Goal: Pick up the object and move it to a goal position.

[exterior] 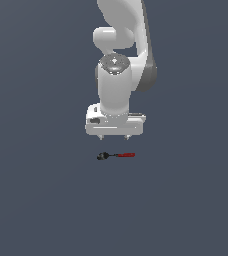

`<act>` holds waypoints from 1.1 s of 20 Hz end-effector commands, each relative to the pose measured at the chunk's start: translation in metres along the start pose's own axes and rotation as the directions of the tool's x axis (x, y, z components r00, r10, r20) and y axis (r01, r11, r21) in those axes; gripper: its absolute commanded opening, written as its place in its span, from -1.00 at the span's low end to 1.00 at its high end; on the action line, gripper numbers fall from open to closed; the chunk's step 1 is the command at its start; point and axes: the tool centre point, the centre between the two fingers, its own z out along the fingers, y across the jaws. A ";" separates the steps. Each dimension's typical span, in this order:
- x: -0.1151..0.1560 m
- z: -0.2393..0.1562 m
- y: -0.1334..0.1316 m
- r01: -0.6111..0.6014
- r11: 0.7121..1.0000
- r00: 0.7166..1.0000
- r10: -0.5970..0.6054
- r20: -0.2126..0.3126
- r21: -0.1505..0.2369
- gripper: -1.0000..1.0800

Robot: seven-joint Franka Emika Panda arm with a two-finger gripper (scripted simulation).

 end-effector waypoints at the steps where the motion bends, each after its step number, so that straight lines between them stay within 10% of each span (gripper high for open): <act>1: 0.000 0.000 0.000 0.000 1.000 1.000 0.000 0.000 0.000 0.92; 22: 0.006 -0.003 0.013 -0.021 0.999 1.000 0.020 -0.017 -0.035 0.92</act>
